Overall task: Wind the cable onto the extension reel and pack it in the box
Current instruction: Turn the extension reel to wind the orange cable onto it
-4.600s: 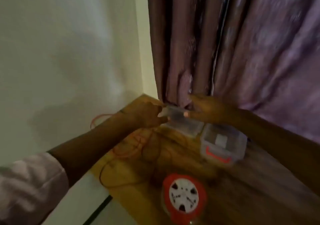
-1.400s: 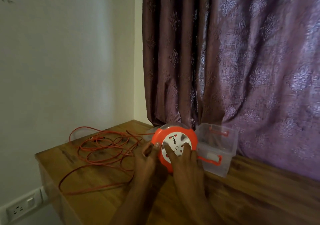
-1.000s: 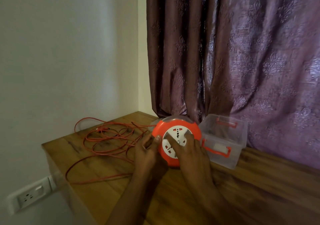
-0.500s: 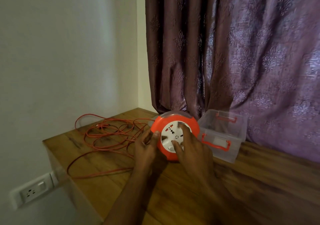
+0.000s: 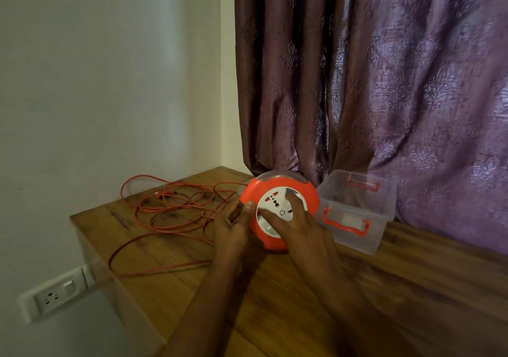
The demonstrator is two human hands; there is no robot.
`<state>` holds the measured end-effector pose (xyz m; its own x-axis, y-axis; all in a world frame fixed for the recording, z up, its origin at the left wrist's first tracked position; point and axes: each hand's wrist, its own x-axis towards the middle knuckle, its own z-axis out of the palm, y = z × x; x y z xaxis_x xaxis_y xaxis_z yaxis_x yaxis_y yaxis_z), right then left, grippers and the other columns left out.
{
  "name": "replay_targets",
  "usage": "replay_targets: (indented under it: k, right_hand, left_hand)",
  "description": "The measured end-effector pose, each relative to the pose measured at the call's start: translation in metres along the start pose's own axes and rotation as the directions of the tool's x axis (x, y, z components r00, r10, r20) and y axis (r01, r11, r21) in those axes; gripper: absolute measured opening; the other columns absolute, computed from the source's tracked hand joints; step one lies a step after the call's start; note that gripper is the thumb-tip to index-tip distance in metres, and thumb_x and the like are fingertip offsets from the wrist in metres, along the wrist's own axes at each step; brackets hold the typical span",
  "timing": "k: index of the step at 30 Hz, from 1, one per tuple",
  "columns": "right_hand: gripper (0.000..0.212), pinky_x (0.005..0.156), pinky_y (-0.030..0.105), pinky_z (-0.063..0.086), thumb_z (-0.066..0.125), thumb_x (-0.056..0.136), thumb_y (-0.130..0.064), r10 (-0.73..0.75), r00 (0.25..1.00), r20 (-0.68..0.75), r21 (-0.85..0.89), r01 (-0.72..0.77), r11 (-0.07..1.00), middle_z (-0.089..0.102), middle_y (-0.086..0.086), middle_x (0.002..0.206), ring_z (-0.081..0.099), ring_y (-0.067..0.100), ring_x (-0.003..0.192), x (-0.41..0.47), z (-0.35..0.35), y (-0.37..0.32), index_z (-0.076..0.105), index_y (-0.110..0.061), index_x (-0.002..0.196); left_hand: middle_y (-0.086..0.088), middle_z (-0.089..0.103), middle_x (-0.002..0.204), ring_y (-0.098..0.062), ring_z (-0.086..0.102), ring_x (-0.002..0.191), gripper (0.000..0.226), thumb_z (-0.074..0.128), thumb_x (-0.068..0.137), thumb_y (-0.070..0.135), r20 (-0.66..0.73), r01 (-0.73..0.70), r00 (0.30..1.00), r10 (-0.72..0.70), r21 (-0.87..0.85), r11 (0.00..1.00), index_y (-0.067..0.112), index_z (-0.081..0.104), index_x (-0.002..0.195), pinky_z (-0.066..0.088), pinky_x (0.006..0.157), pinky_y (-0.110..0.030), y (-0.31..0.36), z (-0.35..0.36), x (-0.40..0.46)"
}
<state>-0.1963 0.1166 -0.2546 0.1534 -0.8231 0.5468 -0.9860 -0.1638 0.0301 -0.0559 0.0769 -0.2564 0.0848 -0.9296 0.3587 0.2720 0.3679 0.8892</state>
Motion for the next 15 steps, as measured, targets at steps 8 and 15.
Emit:
replay_targets:
  k: [8, 15]
  right_hand:
    - [0.06, 0.072, 0.036, 0.054, 0.043, 0.092, -0.053, 0.179, 0.98, -0.086, 0.053, -0.175, 0.983, 0.041, 0.006, 0.133, 0.061, 0.026, 0.101, -0.003, -0.012, -0.006, 0.012, -0.047, 0.144]
    - [0.055, 0.077, 0.033, 0.049, 0.048, 0.088, -0.056, 0.348, 0.933, -0.09, 0.297, -0.309, 0.904, 0.062, -0.001, 0.122, 0.063, 0.022, 0.101, -0.002, -0.015, -0.012, 0.029, -0.036, 0.136]
  left_hand:
    - [0.016, 0.076, 0.091, -0.012, 0.074, 0.089, 0.008, 0.066, 0.084, 0.045, -0.006, -0.026, 1.0, 0.026, 0.05, 0.998, 0.04, 0.071, 0.089, 0.061, 0.074, -0.038, -0.005, 0.002, -0.001]
    - [0.02, 0.075, 0.091, -0.004, 0.072, 0.087, 0.009, 0.062, 0.093, 0.035, 0.031, -0.096, 0.995, 0.092, 0.117, 0.989, 0.041, 0.069, 0.094, 0.06, 0.073, -0.029, -0.006, 0.004, -0.002]
